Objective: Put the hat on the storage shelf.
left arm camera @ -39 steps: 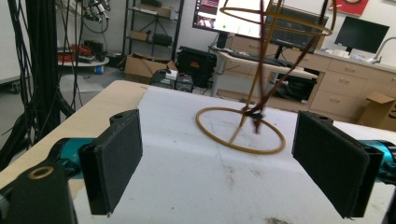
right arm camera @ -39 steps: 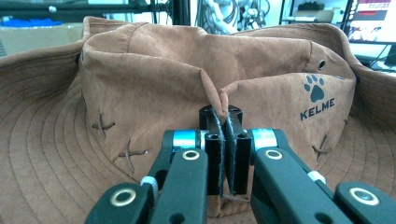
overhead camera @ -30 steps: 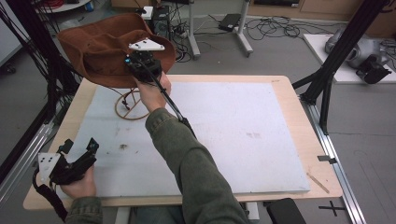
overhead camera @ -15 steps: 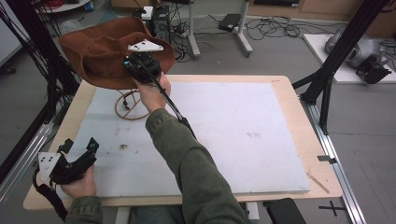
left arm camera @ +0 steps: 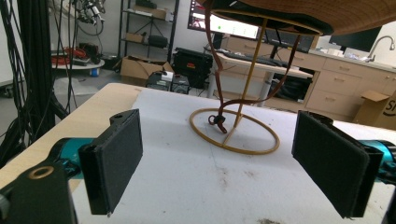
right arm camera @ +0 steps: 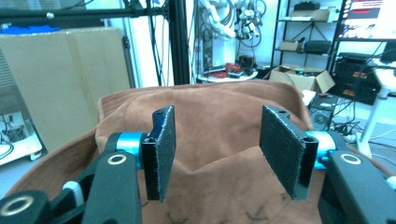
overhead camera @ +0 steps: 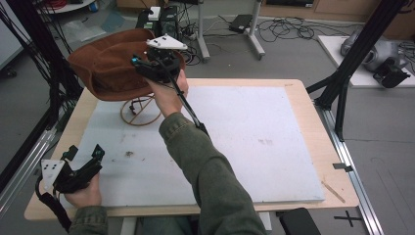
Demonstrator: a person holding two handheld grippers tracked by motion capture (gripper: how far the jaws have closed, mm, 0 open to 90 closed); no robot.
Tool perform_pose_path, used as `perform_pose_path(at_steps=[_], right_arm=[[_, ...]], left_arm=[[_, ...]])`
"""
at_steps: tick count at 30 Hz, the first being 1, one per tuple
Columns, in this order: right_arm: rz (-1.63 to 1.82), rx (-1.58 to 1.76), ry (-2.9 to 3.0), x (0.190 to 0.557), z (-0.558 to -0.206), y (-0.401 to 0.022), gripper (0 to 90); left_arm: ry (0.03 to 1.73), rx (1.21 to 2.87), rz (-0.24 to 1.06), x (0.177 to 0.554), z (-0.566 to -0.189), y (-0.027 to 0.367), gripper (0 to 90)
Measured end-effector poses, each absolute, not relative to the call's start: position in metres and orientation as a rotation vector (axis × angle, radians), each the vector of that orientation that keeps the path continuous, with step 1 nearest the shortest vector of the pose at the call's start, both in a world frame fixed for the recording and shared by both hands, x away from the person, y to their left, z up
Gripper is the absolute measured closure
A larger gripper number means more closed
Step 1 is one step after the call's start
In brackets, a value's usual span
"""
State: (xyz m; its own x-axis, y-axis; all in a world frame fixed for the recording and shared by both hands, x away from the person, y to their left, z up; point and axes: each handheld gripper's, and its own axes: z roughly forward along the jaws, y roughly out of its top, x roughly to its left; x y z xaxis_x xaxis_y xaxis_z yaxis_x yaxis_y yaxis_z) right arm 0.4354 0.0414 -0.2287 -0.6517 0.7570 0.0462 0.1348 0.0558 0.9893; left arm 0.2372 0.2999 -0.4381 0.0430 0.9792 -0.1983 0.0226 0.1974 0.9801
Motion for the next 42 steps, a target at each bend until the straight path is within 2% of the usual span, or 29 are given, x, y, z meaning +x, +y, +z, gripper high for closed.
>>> perform_pose_path(at_steps=[4,18,26,27,35,40,42], right_arm=[[1.631,0.899,1.809,0.433,-0.224,0.025,41.9],[1.556,0.990,1.617,0.409,-0.225,-0.099,13.5],[1.499,1.013,1.530,0.388,-0.229,-0.161,9.0],[1.485,1.028,1.501,0.382,-0.230,-0.176,2.3],[1.433,1.075,1.450,0.360,-0.241,-0.218,2.2],[1.385,1.121,1.413,0.347,-0.266,-0.239,2.2],[1.351,1.138,1.411,0.340,-0.287,-0.246,2.2]], left_arm=[[1.275,1.090,1.025,0.237,-0.437,0.299,16.6],[1.249,1.109,1.048,0.239,-0.431,0.293,16.5],[1.228,1.130,1.043,0.245,-0.430,0.285,16.6],[1.227,1.132,1.040,0.246,-0.429,0.284,16.6],[1.213,1.146,1.029,0.251,-0.429,0.277,16.6],[1.210,1.152,1.030,0.252,-0.429,0.276,16.6],[1.211,1.149,1.030,0.253,-0.429,0.275,16.5]])
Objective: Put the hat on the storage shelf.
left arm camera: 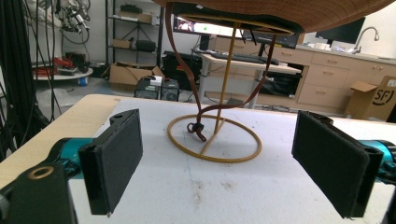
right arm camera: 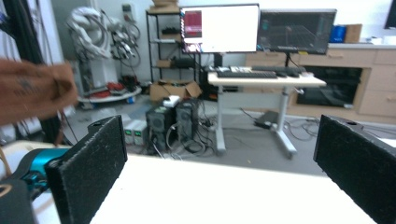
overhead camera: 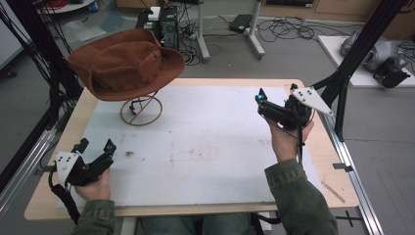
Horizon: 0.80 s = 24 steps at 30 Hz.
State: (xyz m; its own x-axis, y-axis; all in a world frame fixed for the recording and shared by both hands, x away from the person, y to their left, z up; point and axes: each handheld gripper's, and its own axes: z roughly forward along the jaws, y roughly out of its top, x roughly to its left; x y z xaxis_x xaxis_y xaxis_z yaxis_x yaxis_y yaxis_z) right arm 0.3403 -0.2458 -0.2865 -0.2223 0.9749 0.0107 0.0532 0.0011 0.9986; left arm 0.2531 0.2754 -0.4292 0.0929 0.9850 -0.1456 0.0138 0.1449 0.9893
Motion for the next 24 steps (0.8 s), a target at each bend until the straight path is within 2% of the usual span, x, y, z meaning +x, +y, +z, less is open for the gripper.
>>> perform_pose_path(at_steps=[14,24], right_arm=[[1.260,1.214,1.360,0.323,-0.376,-0.254,2.3],[1.264,1.291,1.360,0.316,-0.411,-0.263,2.3]], left_arm=[[1.216,1.158,1.031,0.256,-0.432,0.274,16.6],[1.222,1.163,1.036,0.256,-0.434,0.275,16.6]])
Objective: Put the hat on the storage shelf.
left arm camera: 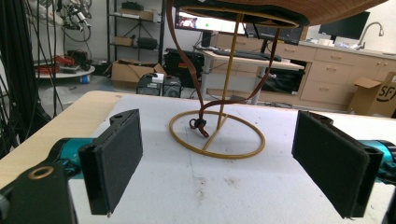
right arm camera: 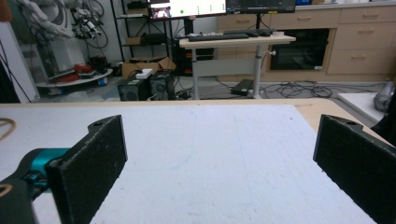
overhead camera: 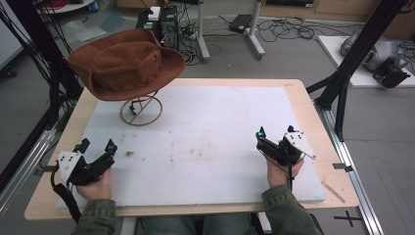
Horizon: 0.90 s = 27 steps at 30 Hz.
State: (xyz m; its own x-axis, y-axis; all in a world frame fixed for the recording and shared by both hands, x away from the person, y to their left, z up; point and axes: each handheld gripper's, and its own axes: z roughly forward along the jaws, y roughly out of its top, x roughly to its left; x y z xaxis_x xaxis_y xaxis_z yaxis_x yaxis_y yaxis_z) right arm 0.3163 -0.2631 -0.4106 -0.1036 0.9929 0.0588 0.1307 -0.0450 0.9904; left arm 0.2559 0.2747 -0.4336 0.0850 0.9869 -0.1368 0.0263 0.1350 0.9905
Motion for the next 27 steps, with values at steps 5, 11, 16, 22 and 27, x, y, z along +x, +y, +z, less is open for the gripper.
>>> perform_pose_path(at_steps=[5,11,16,22,27], right_arm=[[1.260,1.262,1.350,0.3145,-0.4100,-0.2618,2.3],[1.255,1.250,1.369,0.3157,-0.4124,-0.2593,2.3],[1.251,1.251,1.369,0.3159,-0.4129,-0.2605,2.3],[1.252,1.257,1.372,0.3164,-0.4134,-0.2611,2.3],[1.246,1.260,1.375,0.3174,-0.4142,-0.2618,2.3]], left_arm=[[1.224,1.162,1.036,0.2562,-0.4340,0.2749,16.5],[1.226,1.155,1.035,0.2560,-0.4341,0.2755,16.6],[1.227,1.158,1.035,0.2562,-0.4342,0.2754,16.5],[1.228,1.160,1.033,0.2566,-0.4345,0.2759,16.6],[1.229,1.162,1.033,0.2571,-0.4349,0.2763,16.6]])
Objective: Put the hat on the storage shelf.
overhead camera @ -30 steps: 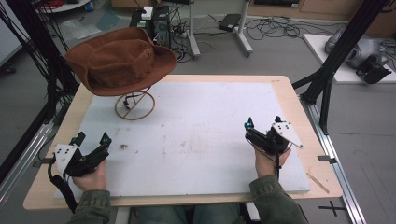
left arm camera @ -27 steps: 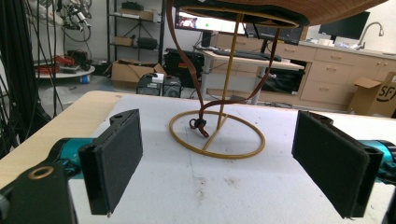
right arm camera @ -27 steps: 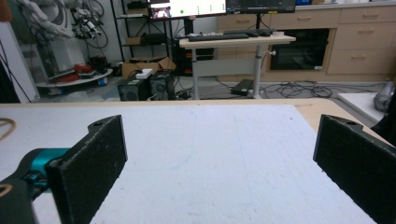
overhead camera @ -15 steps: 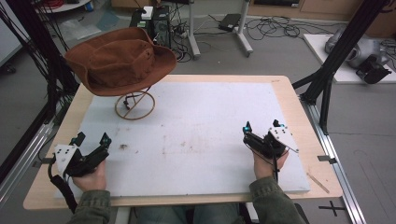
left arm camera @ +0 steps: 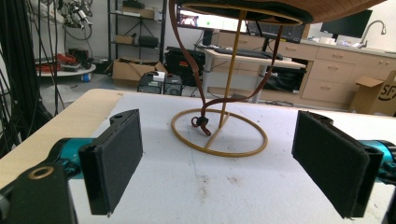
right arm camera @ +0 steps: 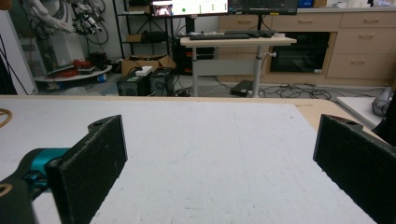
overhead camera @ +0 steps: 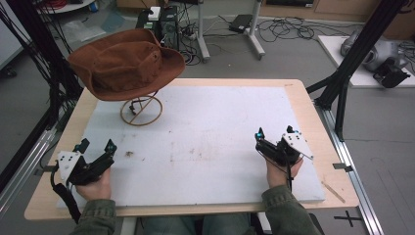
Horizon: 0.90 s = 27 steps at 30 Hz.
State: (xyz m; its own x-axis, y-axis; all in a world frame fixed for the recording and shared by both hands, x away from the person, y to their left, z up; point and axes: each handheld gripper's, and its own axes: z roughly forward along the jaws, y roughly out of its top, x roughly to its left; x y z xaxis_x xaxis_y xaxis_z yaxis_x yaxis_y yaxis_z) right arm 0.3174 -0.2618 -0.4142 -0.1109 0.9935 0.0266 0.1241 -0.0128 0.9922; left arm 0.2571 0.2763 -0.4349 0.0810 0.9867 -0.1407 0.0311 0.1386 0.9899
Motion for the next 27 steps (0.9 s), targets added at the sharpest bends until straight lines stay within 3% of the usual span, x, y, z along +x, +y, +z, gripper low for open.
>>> perform_pose_path(at_steps=[27], right_arm=[[1.246,1.295,1.388,0.3190,-0.4159,-0.2624,2.3]], left_arm=[[1.229,1.170,1.032,0.2559,-0.4344,0.2758,16.5]])
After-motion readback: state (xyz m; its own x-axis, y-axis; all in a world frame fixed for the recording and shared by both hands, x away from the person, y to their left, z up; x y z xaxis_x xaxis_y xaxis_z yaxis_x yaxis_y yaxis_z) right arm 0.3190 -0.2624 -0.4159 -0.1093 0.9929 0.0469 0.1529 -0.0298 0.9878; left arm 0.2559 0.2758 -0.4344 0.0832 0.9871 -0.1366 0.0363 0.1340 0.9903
